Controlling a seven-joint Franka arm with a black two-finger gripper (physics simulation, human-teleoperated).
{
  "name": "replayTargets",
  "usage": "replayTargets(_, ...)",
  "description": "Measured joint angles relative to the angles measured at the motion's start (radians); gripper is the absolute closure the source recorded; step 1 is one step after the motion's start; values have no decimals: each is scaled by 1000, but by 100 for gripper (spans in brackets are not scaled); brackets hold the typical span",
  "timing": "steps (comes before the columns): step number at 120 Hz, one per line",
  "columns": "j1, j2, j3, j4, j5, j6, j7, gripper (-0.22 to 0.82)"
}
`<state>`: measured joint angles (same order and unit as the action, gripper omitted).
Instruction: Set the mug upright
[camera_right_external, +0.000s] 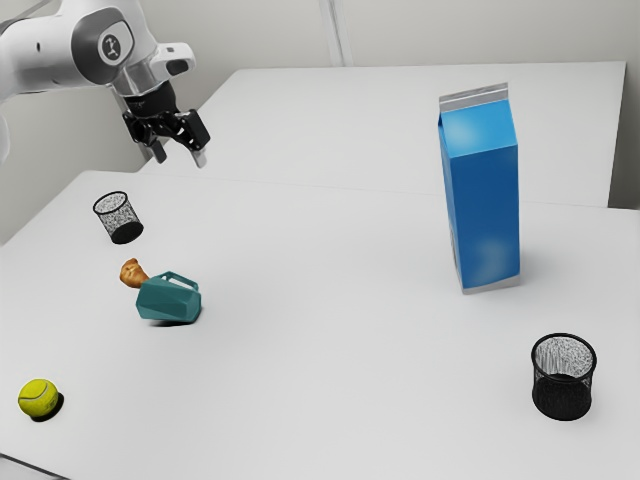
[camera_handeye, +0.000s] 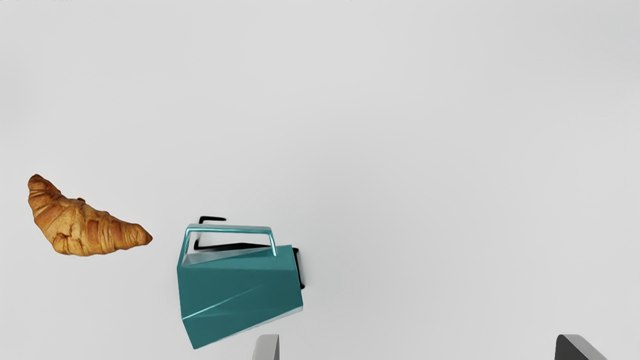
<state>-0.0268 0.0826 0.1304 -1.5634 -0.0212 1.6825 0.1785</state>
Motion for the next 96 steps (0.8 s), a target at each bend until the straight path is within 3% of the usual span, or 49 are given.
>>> replayTargets(52, -8, -49, 14, -63, -6, -1, 11, 0)
replayTargets(63, -42, -96, 65, -95, -62, -33, 11, 0)
replayTargets(82, -130, -110, 221, -123, -199, -101, 29, 0)
replayTargets(96, -63, -101, 272, -157, -297, -129, 76, 0)
